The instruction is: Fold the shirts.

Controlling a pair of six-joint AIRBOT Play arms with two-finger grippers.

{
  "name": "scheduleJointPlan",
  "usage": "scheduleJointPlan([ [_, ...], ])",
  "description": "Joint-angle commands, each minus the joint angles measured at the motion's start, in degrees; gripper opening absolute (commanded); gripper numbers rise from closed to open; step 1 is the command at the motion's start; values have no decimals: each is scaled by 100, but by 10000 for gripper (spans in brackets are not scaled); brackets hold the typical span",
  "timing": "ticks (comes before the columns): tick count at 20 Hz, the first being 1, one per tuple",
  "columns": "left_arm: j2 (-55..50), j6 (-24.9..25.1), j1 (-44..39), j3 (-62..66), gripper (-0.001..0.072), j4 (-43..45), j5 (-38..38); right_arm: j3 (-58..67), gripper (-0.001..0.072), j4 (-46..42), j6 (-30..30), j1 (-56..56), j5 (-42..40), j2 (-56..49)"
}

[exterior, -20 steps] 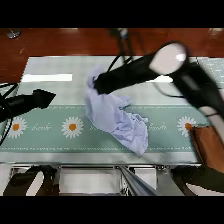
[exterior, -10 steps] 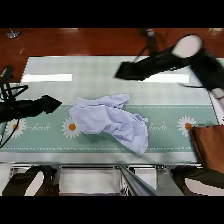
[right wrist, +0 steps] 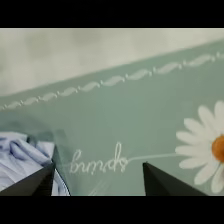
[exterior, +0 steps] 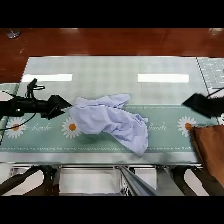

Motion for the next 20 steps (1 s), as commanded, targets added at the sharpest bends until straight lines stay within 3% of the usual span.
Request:
scheduleJointPlan([
  [1, -1012, 627, -79, 35, 703, -804, -343, -1508, 627, 295, -223, -50, -101, 614],
  [3, -1263, 708, -382, 35, 699, -807, -127, -1899, 626, 321, -238, 205, -144, 619],
  [4, -1316, 734, -520, 37, 607, -807, 48, -2000, 624, 326, -236, 326, -101, 619],
  [5, -1316, 892, -599, 42, 149, -809, 151, -2063, 622, 365, -205, 461, -15, 619],
  [6, -1309, 1110, -634, 79, 26, -841, 125, -2127, 622, 380, -208, 634, 63, 621],
  [8, -1309, 1311, -638, 225, 26, -846, -155, -2396, 622, 485, 372, 1054, 33, 621],
  [10, -1307, 1526, -640, 326, 27, -846, -437, -2636, 622, 1056, 457, 1635, -205, 619],
  [14, -1305, 1602, -640, 326, 27, -846, -433, -2673, 622, 1274, 1025, 2944, -841, 326],
  [18, -1305, 1602, -640, 326, 26, -846, -428, -2452, 619, 2210, 745, 3668, -1930, -623],
  [20, -1305, 1635, -640, 326, 26, -848, -391, -2227, 535, 2321, 542, 3858, -2323, -1084],
])
